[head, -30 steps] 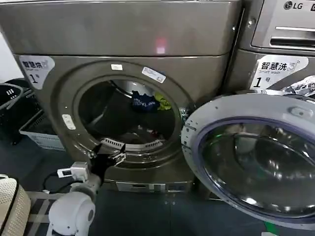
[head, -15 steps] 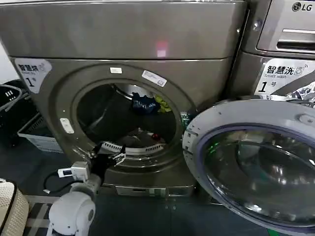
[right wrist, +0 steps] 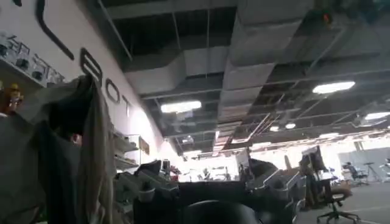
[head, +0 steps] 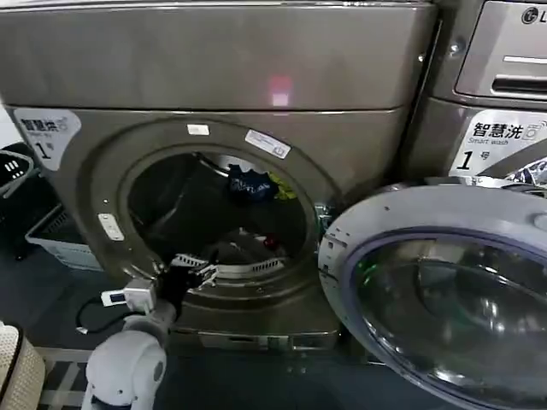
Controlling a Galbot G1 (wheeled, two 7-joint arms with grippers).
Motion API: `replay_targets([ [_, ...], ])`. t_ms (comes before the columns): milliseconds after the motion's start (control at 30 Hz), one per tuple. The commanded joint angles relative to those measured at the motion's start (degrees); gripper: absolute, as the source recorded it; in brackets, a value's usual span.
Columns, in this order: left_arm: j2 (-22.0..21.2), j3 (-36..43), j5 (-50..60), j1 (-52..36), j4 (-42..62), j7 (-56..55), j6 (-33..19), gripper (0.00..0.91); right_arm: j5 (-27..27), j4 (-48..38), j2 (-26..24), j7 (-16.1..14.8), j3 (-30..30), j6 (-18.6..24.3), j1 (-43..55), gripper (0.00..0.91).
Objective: Grasp the clothes from the dryer.
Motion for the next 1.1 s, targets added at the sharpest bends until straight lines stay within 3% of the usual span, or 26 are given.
replay_targets([
  [33,0.0,0.0,-0.1,-0.1,0.2,-0.1,2.8,0.907,0.0,-0.1,-0.1,0.0,0.2,0.0,-0.1,0.907],
  [1100,0.2,0.0,-0.1,-0.1,0.1,-0.1,2.8,0.907,0.0,0.2,0.3,0.1,-0.2,0.0,0.4,0.907],
])
